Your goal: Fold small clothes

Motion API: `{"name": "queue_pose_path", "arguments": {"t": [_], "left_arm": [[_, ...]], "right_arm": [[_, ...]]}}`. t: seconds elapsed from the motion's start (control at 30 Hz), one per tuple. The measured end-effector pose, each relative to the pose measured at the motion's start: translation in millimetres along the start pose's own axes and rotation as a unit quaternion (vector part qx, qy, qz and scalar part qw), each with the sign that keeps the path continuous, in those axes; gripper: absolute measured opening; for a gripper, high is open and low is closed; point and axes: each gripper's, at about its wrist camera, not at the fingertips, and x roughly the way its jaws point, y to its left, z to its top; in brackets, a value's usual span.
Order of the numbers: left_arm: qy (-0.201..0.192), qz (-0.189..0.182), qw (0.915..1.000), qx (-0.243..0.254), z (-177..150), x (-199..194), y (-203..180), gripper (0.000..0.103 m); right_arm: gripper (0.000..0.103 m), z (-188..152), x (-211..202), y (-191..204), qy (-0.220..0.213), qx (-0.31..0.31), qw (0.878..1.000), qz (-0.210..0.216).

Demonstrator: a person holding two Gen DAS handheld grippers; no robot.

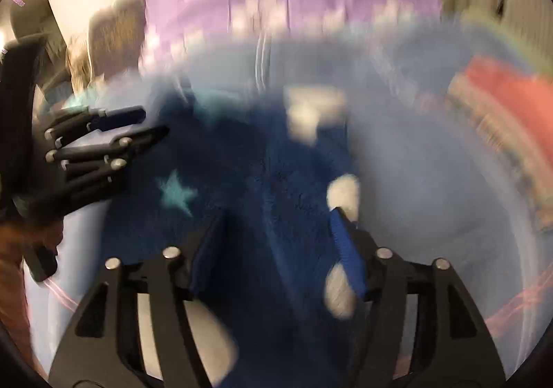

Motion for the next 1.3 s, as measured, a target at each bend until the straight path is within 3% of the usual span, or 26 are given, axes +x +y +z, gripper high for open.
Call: {"name": "queue_pose_path", "arguments": {"t": [0.03,0.13,0.23,0.33,0.37,0.4,0.47,0.5,0.6,0.67,0.77,0.83,0.93,1.0,1.1,1.3], "left_arm": [[-0.015,-0.005,0.9993,-0.034,-2,1,3,0.053],[-0.011,0.038,0.9992,0.007,2,-5,-12,0.051],[-0.008,0.032,0.9995,-0.005,2,-6,-6,0.051],[-0.018,0.037,0.999,-0.017,2,-13,-5,0.052],[-0.035,0.046,0.9981,-0.021,3,-22,-5,0.053],[-0.045,0.058,0.9969,-0.027,1,-30,-5,0.057],[-0.058,0.059,0.9957,-0.043,-4,-58,-3,0.061],[-0.071,0.033,0.9957,-0.049,-6,-73,-3,0.067],[-0.125,-0.029,0.9913,-0.029,-19,-120,-15,0.078],[-0.119,-0.04,0.9919,0.018,-29,-133,-36,0.078],[-0.099,-0.032,0.991,0.084,-47,-126,-71,0.083],[-0.109,-0.001,0.9893,0.098,-59,-118,-87,0.084],[-0.091,-0.012,0.9932,0.072,-59,-112,-87,0.084],[-0.08,-0.016,0.994,0.074,-56,-110,-85,0.084],[-0.079,-0.013,0.9943,0.07,-59,-110,-85,0.084],[-0.087,-0.028,0.9947,0.047,-64,-110,-80,0.084]], "right_arm": [[0.064,2,-3,-6,0.002,0.019,1.0,0.013],[0.064,4,-3,1,0.005,-0.01,1.0,-0.005],[0.064,2,-5,3,-0.003,-0.014,1.0,-0.013],[0.064,-8,-21,3,-0.038,-0.014,0.999,-0.019],[0.066,-12,-31,1,-0.043,-0.005,0.999,-0.024],[0.074,-20,-50,-5,-0.05,0.022,0.998,-0.027],[0.076,-41,-85,-23,-0.064,0.069,0.995,0.014],[0.079,-51,-96,-34,-0.066,0.089,0.993,0.03],[0.081,-95,-129,-66,-0.056,0.175,0.981,0.067],[0.082,-125,-136,-81,-0.035,0.232,0.966,0.106],[0.083,-172,-127,-89,0.015,0.324,0.925,0.2],[0.085,-187,-119,-83,0.04,0.351,0.91,0.217],[0.088,-186,-106,-64,0.06,0.351,0.909,0.218],[0.096,-179,-99,-50,0.065,0.353,0.909,0.213],[0.1,-169,-81,-41,0.068,0.381,0.896,0.218],[0.101,-147,-56,-28,0.007,0.42,0.891,0.169]]}}
